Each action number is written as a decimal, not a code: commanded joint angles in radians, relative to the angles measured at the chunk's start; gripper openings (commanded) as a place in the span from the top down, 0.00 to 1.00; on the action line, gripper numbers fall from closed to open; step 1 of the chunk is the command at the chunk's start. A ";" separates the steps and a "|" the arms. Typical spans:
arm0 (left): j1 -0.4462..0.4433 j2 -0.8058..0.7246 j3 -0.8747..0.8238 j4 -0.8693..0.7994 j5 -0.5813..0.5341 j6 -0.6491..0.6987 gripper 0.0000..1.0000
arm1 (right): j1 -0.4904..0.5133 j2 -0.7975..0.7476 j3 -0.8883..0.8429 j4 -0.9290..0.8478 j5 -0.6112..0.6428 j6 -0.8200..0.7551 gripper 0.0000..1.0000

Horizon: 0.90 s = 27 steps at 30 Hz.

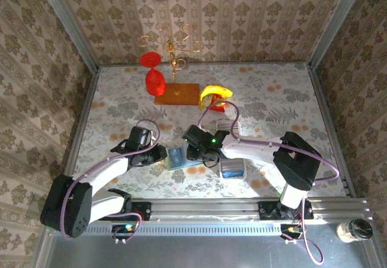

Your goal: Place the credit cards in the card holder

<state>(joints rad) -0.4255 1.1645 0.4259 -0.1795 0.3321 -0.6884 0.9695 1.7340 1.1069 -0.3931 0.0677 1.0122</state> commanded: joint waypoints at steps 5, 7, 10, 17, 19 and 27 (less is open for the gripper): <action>-0.055 0.069 0.007 0.047 0.026 0.012 0.79 | 0.003 0.044 -0.015 -0.007 -0.002 0.029 0.63; -0.059 0.067 0.002 0.046 0.015 0.015 0.79 | 0.003 0.055 -0.013 0.001 -0.007 0.032 0.62; -0.061 0.067 -0.004 0.043 0.001 0.020 0.79 | 0.003 0.060 -0.015 0.013 -0.011 0.038 0.62; -0.067 0.088 -0.009 0.049 -0.007 0.025 0.79 | 0.003 0.074 -0.020 -0.027 0.021 0.034 0.56; -0.067 0.092 -0.009 0.050 -0.011 0.026 0.79 | 0.003 0.081 -0.020 -0.023 0.019 0.032 0.54; -0.071 0.099 -0.013 0.066 -0.010 0.020 0.81 | 0.006 0.122 0.007 0.029 -0.023 0.029 0.54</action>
<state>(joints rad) -0.4900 1.2503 0.4255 -0.1253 0.3309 -0.6834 0.9695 1.8145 1.0988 -0.3771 0.0639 1.0313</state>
